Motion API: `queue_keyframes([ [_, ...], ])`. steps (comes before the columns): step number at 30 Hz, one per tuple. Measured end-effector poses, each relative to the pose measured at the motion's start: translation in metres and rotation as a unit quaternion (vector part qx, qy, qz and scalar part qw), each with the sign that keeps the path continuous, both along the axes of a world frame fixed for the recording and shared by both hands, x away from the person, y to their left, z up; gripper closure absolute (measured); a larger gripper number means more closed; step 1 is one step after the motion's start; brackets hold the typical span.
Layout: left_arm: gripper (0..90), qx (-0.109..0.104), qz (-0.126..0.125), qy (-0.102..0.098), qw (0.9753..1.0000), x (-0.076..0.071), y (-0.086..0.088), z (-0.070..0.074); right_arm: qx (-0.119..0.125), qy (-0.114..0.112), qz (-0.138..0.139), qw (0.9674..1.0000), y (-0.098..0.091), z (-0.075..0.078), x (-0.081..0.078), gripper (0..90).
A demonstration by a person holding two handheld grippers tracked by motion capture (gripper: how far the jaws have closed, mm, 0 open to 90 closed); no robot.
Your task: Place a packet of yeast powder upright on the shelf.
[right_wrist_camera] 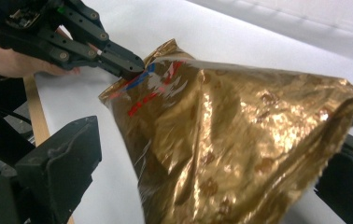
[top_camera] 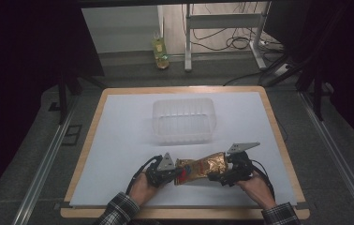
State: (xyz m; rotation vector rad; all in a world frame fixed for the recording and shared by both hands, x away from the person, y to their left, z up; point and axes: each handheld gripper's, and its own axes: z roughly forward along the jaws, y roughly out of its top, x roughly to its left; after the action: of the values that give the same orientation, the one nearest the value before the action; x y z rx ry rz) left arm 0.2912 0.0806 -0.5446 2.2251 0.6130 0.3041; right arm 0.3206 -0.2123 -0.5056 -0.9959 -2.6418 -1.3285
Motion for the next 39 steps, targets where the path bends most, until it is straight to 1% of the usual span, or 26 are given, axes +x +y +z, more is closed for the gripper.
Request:
queue_keyframes([
  [1,89.7,-0.001,0.000,0.002,1.0000,0.000,0.000,0.000,-0.001,0.006,0.000,1.0000,0.003,0.000,0.003,2.8],
  [5,89.7,-0.002,0.000,0.003,1.0000,0.001,0.000,0.000,-0.001,0.015,-0.001,0.9999,0.007,-0.001,0.007,2.7],
  [6,89.7,-0.008,0.003,0.005,1.0000,0.000,0.000,0.000,-0.001,0.017,-0.002,0.9999,0.008,-0.001,0.008,2.8],
  [7,89.7,-0.005,0.001,0.004,1.0000,0.001,0.000,0.000,-0.004,0.027,-0.008,0.9996,0.009,0.000,0.009,2.8],
  [8,89.7,-0.009,0.003,0.005,0.9999,0.000,0.000,-0.001,-0.003,0.030,-0.010,0.9995,0.009,0.001,0.010,3.0],
  [9,89.6,-0.009,0.003,0.005,0.9999,0.000,0.000,-0.001,-0.001,0.033,-0.012,0.9994,0.010,0.002,0.010,5.5],
  [12,89.6,-0.009,0.003,0.006,0.9999,0.000,0.000,0.000,-0.002,0.034,-0.022,0.9992,0.009,0.005,0.009,21.6],
  [13,89.5,-0.011,0.004,0.008,0.9999,0.001,0.000,0.000,-0.001,0.039,-0.025,0.9990,0.009,0.006,0.009,28.6],
  [15,89.4,-0.011,0.004,0.008,0.9999,0.001,0.000,0.000,0.005,0.049,-0.023,0.9985,0.007,0.007,0.010,37.7],
  [16,89.3,-0.011,0.004,0.007,0.9999,0.001,0.000,0.000,0.007,0.049,-0.024,0.9985,0.006,0.008,0.011,41.6],
  [17,89.3,-0.011,0.004,0.007,0.9999,0.001,0.000,0.000,0.007,0.049,-0.024,0.9985,0.006,0.008,0.011,41.6],
  [18,88.1,-0.007,0.003,0.006,0.9999,0.001,0.001,0.000,0.019,0.062,-0.031,0.9974,0.004,0.010,0.012,48.3],
  [19,87.5,-0.007,0.003,0.006,0.9999,0.001,0.001,0.000,0.019,0.062,-0.031,0.9974,0.004,0.010,0.012,48.3],
  [21,86.0,-0.011,0.006,0.008,0.9999,0.001,0.002,0.000,0.021,0.067,-0.029,0.9971,0.002,0.013,0.013,57.3],
  [23,83.2,-0.011,0.007,0.007,0.9999,0.001,0.002,0.000,0.015,0.072,-0.031,0.9968,0.002,0.014,0.012,60.5],
  [25,82.7,-0.013,0.010,0.008,0.9998,0.001,0.003,0.000,0.013,0.072,-0.030,0.9969,0.002,0.014,0.012,61.5],
  [26,80.1,-0.017,0.011,0.005,0.9998,0.001,0.004,0.000,0.009,0.074,-0.032,0.9967,0.002,0.015,0.011,64.1],
  [28,76.4,-0.020,0.012,0.006,0.9997,0.001,0.004,0.001,0.005,0.078,-0.036,0.9963,0.003,0.016,0.010,65.8],
  [29,76.4,-0.021,0.011,0.006,0.9997,0.001,0.005,0.001,0.005,0.078,-0.036,0.9963,0.003,0.016,0.010,65.8],
  [30,72.0,-0.026,0.011,0.003,0.9996,0.000,0.005,0.001,0.007,0.077,-0.035,0.9964,0.002,0.018,0.010,67.2],
  [31,72.0,-0.024,0.010,0.002,0.9996,0.000,0.006,0.001,0.007,0.077,-0.035,0.9964,0.002,0.018,0.010,67.2],
  [32,66.2,-0.028,0.008,0.002,0.9996,-0.001,0.008,0.002,0.009,0.077,-0.032,0.9964,0.001,0.019,0.010,68.5],
  [34,62.3,-0.028,0.009,0.002,0.9996,-0.002,0.008,0.002,0.012,0.077,-0.032,0.9964,0.000,0.020,0.009,69.5],
  [36,61.2,-0.023,0.011,-0.002,0.9997,-0.004,0.008,0.003,0.014,0.078,-0.031,0.9964,0.000,0.020,0.009,69.9],
  [37,58.8,-0.017,0.013,-0.004,0.9998,-0.004,0.008,0.003,0.016,0.080,-0.031,0.9962,0.000,0.021,0.009,70.3],
  [39,56.0,-0.014,0.013,-0.001,0.9998,-0.004,0.009,0.003,0.019,0.078,-0.030,0.9963,0.000,0.023,0.009,70.7],
])
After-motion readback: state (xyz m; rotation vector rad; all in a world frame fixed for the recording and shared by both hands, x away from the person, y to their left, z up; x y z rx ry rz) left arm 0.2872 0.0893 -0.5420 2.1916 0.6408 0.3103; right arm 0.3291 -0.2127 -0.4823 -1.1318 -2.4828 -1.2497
